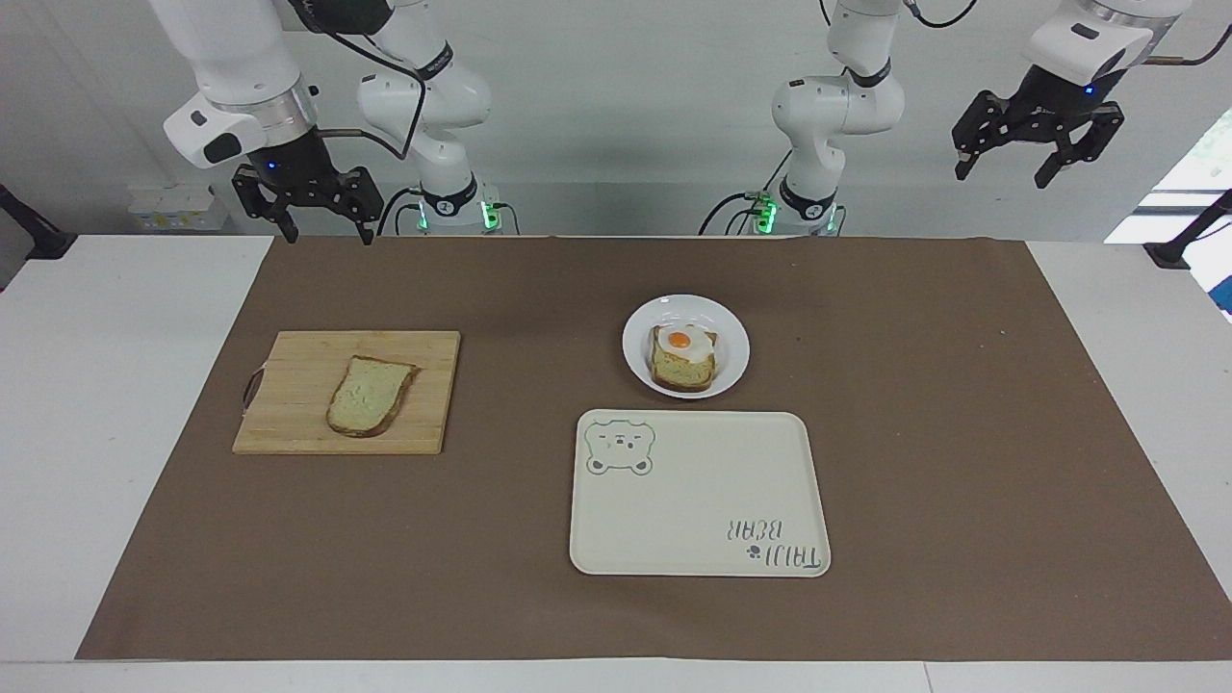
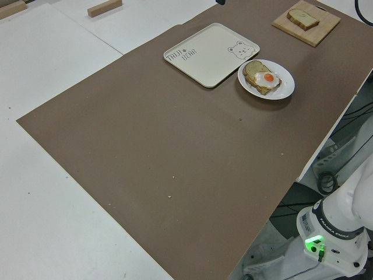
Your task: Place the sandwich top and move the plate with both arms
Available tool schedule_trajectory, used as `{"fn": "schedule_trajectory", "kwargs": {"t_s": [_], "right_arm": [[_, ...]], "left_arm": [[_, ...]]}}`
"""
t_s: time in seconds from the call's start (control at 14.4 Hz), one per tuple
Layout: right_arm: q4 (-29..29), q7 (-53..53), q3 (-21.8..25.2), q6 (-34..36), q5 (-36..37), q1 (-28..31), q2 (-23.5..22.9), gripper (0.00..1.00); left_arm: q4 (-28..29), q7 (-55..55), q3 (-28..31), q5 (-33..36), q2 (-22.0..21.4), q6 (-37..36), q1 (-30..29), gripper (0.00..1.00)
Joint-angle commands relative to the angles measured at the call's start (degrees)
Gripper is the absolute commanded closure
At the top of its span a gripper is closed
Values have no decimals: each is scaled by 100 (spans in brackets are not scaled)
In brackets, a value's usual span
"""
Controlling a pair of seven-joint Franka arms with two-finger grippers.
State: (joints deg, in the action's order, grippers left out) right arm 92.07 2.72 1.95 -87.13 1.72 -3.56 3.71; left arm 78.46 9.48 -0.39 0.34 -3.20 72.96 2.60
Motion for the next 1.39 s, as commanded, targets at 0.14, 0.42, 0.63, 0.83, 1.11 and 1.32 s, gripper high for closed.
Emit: {"fn": "schedule_trajectory", "kwargs": {"t_s": [0.14, 0.42, 0.63, 0.83, 1.11, 1.32], "right_arm": [[-31, -148, -28, 91, 30, 57, 33, 0], [-22, -148, -28, 91, 30, 57, 33, 0], [-31, -148, -28, 91, 30, 57, 33, 0], [-31, -148, -28, 91, 30, 57, 33, 0], [-31, -148, -28, 91, 30, 57, 33, 0], [-31, -148, -28, 91, 30, 57, 33, 0]], "left_arm": [[143, -51, -5, 2, -120, 96, 38, 0], [152, -69, -5, -7, -120, 104, 30, 0], [152, -95, -5, -7, -128, 104, 30, 0], [161, -95, -5, -7, -128, 104, 30, 0], [170, -104, -5, -42, -137, 104, 38, 0], [170, -95, -5, -95, -128, 104, 38, 0]]}}
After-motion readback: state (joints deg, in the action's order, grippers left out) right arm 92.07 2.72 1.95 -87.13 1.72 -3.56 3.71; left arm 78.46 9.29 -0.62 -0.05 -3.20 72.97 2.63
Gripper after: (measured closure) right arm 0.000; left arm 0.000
